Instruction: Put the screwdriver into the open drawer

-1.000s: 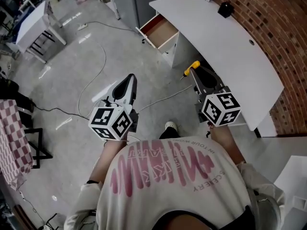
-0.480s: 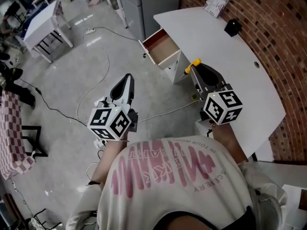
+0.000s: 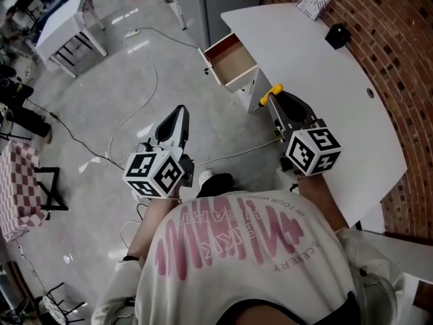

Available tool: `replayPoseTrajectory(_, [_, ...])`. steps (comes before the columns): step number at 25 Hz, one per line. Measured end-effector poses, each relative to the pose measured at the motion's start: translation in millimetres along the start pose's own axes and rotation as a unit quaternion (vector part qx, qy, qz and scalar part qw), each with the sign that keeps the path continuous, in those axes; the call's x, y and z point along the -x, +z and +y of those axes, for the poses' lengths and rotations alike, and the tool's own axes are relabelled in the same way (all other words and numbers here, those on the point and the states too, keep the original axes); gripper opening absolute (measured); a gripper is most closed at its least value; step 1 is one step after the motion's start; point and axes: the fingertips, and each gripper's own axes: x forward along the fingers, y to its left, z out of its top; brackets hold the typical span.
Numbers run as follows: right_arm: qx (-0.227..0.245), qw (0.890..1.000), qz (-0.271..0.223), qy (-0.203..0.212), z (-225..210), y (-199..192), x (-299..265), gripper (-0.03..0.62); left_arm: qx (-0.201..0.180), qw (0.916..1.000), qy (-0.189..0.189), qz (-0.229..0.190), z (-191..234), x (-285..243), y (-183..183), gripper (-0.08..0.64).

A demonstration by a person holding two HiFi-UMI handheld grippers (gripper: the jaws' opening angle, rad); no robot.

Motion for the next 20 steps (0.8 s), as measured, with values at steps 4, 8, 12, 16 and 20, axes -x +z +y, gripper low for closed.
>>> replayPoseTrajectory(4, [0.002,1.0,0.013,0.002,-4,-3,-3,0.086,0.01,0.9999,0.004,0.013,1,-10,-7,0.003])
replayPoseTrajectory(8, [-0.011,1.0,0.028,-0.002,-15,-13,-8,0.086,0.008,0.9997,-0.004,0.023,-1,-22,-13,0.003])
replayPoseTrajectory(12, [-0.02,0.999,0.036,0.003,-20,-19,-25,0.086,0.013,0.9995,0.007,0.029,14,-29,-18,0.003])
replayPoseTrajectory(16, [-0.014,0.999,0.047,0.008,-23,-22,-46,0.086,0.021,0.9991,0.017,0.034,31,-41,-20,0.003])
replayPoseTrajectory(20, [-0.017,0.998,0.057,0.004,-32,-24,-68,0.086,0.028,0.9986,0.01,0.045,44,-64,-22,0.003])
